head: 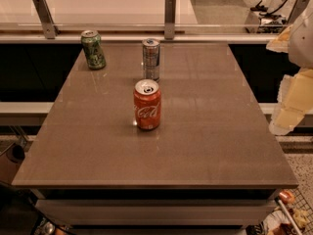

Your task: Knock coke can over

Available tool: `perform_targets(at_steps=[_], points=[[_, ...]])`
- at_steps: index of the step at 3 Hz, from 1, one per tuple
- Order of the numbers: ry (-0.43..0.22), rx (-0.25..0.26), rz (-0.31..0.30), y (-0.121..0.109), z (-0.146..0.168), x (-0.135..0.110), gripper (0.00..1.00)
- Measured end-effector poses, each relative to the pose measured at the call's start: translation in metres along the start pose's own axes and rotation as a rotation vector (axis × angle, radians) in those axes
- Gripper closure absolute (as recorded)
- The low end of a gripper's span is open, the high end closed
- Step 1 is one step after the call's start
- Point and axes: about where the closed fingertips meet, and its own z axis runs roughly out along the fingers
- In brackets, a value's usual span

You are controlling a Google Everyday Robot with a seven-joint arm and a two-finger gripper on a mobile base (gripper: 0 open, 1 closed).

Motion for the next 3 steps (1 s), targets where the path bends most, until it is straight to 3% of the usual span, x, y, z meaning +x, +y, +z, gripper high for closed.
perform_targets(at_steps=[1, 3], points=[[-0.006, 0.001, -0.002, -0.001, 0.0, -0.002, 0.0], [-0.166, -0.011, -0.009, -0.007, 0.013, -0.024, 0.0]])
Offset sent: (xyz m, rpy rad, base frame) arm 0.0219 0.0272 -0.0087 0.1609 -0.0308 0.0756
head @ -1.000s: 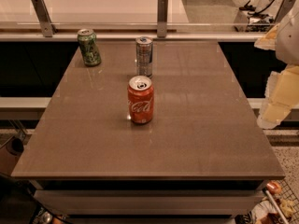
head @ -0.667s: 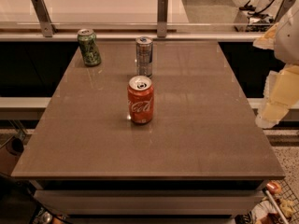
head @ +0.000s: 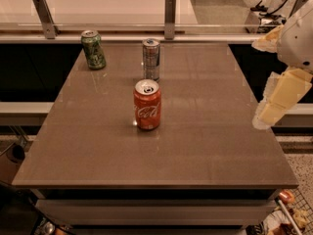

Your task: Knock coke can over

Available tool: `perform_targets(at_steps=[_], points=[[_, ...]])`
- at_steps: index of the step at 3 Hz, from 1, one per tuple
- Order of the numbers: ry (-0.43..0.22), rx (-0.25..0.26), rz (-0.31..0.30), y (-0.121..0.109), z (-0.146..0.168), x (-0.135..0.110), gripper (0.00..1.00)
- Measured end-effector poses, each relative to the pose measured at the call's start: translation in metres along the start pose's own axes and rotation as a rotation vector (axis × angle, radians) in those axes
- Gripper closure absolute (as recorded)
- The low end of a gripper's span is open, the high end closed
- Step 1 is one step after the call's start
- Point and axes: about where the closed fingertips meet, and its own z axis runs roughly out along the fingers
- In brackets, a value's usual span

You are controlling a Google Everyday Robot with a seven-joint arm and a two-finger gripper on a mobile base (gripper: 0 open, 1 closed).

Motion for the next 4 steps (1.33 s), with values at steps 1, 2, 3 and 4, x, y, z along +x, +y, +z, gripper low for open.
perform_targets(at_steps=[1, 2, 3, 4], points=[[-0.136, -0.023, 0.012, -0.001, 0.019, -0.009, 0.0], [-0.278, -0.045, 0.037, 0.0, 0.04, -0.017, 0.0], [-0.422, -0.057, 0.055, -0.002, 0.051, -0.033, 0.0], [-0.523, -0.081, 0.059, -0.001, 0.059, -0.06, 0.0]])
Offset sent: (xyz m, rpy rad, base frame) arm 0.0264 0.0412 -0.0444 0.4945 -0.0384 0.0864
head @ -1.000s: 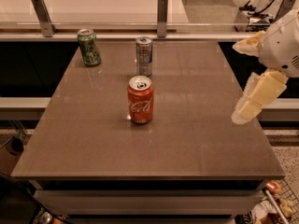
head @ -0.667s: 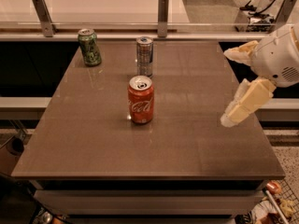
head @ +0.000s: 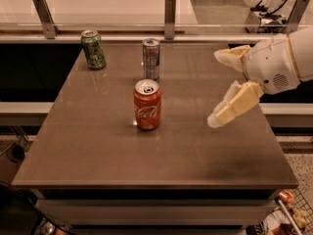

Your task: Knock coke can over

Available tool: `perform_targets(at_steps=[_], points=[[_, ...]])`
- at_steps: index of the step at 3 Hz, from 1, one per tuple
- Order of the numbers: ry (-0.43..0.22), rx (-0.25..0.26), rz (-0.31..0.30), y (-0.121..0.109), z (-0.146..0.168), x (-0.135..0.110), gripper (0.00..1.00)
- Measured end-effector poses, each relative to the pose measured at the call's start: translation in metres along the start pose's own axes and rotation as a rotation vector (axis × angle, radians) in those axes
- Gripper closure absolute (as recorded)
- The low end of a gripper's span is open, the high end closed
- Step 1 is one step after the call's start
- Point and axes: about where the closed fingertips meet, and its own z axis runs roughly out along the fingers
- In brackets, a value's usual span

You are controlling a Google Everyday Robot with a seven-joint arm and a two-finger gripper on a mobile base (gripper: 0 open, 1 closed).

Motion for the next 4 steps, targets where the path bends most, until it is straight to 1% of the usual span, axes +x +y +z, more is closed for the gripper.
perform_targets(at_steps=[1, 2, 3, 4], points=[[0.0, 0.0, 0.0, 0.0, 0.0, 0.0, 0.0], [-0.043, -0.013, -0.001, -0.004, 0.014, -0.004, 0.0], [-0.117, -0.019, 0.008, -0.006, 0.035, -0.01, 0.0], [-0.159, -0.013, 0.018, -0.004, 0.05, -0.012, 0.0]])
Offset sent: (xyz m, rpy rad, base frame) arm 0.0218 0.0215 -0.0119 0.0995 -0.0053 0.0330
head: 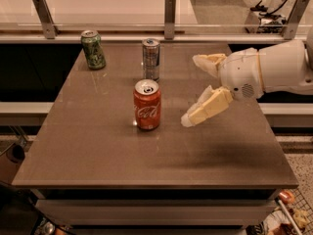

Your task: Knock coke can over

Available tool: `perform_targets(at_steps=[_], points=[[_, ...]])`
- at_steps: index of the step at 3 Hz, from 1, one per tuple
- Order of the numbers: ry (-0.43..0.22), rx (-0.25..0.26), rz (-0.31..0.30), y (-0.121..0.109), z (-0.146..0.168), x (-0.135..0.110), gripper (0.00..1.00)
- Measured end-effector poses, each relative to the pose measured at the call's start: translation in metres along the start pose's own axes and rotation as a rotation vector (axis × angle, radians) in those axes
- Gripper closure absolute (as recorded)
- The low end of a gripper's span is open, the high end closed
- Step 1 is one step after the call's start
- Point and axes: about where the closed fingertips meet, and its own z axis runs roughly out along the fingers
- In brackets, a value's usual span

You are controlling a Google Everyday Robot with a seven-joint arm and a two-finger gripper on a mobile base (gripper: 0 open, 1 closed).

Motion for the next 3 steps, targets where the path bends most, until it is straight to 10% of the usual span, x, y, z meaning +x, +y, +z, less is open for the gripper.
perform_targets(at_steps=[3], points=[[-0.23, -0.031, 0.021, -0.014, 0.057, 0.015, 0.0]])
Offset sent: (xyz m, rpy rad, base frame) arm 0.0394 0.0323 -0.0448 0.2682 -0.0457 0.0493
